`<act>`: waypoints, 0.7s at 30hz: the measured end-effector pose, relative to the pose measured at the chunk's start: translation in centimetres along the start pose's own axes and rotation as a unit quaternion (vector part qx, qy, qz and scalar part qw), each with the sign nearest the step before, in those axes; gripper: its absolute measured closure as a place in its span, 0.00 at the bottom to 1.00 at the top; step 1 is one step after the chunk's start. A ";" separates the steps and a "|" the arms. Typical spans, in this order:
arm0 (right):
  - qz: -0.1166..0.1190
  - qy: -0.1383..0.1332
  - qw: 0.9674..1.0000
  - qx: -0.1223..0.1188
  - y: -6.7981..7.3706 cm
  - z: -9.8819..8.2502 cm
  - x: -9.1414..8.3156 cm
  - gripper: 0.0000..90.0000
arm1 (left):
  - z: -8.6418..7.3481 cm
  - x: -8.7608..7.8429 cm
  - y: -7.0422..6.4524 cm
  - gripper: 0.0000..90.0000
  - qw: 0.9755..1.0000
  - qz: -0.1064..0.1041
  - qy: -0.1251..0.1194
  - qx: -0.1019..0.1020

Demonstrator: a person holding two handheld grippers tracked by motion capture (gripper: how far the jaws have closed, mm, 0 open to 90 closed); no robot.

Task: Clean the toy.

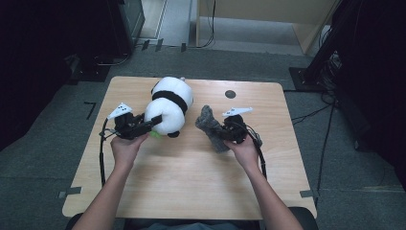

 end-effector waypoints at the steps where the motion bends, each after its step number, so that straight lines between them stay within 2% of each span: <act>1: 0.000 -0.003 1.000 0.006 -0.2 0.0 -0.2 0.84 | -0.1 0.0 0.1 0.51 1.000 0.006 0.003 0.012; 3: -0.003 -0.009 1.000 0.011 -0.8 0.1 -0.6 0.84 | -0.2 0.0 0.3 0.51 1.000 0.014 0.007 0.026; 4: -0.003 -0.013 1.000 0.014 -1.0 0.1 -0.8 0.84 | -0.2 0.0 0.5 0.51 1.000 0.014 0.007 0.025; 7: -0.014 -0.019 1.000 0.019 -1.9 0.0 -1.2 0.84 | -0.5 0.0 1.4 0.51 1.000 0.014 0.012 0.016; 11: -0.024 -0.017 0.999 0.038 -3.2 -0.3 -1.4 0.84 | -0.8 -0.1 2.7 0.51 0.999 0.025 0.020 0.006; 13: -0.027 -0.016 0.998 0.046 -3.7 -0.5 -1.5 0.84 | -0.8 -0.3 3.4 0.51 1.000 0.020 0.013 -0.008; 21: -0.038 -0.011 0.997 0.061 -5.4 -1.1 -1.7 0.84 | -1.2 -1.0 5.8 0.51 0.999 0.023 0.010 -0.025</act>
Point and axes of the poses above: each handheld gripper's, and its own axes: x roughly forward along the jaws, z roughly out of its top, y roughly to its left, the point moved 3 cm from there along x, roughly forward along the jaws, and after that the axes turned 3 degrees about x, right-handed, at the moved point
